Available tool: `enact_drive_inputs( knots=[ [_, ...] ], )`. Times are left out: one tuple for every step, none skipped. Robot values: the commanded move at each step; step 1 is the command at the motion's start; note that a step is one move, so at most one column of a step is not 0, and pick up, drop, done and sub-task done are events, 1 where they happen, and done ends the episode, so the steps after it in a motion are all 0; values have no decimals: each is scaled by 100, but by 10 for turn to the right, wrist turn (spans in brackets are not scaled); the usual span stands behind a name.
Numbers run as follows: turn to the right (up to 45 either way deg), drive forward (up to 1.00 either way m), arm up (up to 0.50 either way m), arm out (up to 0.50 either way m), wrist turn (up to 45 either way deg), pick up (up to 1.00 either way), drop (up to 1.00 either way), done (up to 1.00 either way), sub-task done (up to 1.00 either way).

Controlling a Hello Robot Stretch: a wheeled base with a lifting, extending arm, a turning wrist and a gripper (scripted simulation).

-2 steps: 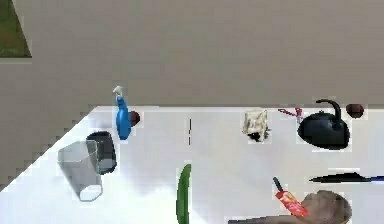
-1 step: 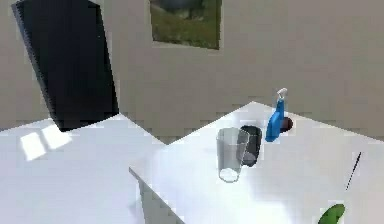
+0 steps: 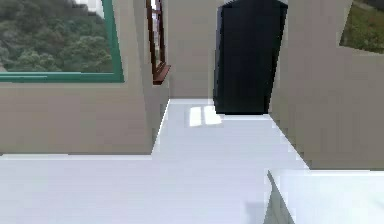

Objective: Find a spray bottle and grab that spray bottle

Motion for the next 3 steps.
enact_drive_inputs(
  knots=[
    [-180, 0, 0, 0, 0, 0, 0, 0, 0],
    [450, 0, 0, 0, 0, 0, 0, 0, 0],
    [450, 0, 0, 0, 0, 0, 0, 0, 0]
  ],
)
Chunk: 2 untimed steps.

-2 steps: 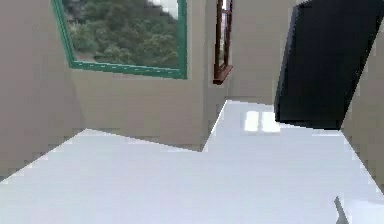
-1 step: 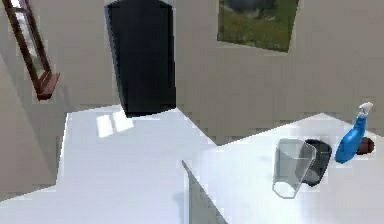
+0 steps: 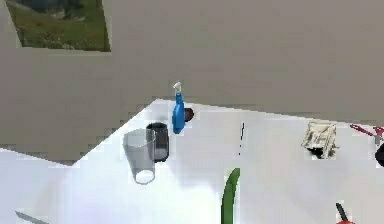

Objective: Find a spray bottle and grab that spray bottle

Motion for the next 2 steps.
enact_drive_inputs(
  knots=[
    [450, 0, 0, 0, 0, 0, 0, 0, 0],
    [360, 0, 0, 0, 0, 0, 0, 0, 0]
  ],
)
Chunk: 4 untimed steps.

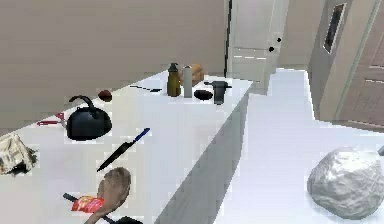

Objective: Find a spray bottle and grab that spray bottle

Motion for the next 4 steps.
enact_drive_inputs(
  knots=[
    [0, 10, 0, 0, 0, 0, 0, 0, 0],
    [-450, 0, 0, 0, 0, 0, 0, 0, 0],
    [-450, 0, 0, 0, 0, 0, 0, 0, 0],
    [-450, 0, 0, 0, 0, 0, 0, 0, 0]
  ],
)
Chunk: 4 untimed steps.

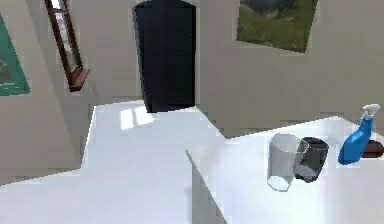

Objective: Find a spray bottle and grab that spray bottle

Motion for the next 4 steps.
enact_drive_inputs(
  knots=[
    [-420, 0, 0, 0, 0, 0, 0, 0, 0],
    [0, 0, 50, 0, 0, 0, 0, 0, 0],
    [0, 0, 38, 0, 0, 0, 0, 0, 0],
    [0, 0, 0, 50, 0, 0, 0, 0, 0]
  ],
)
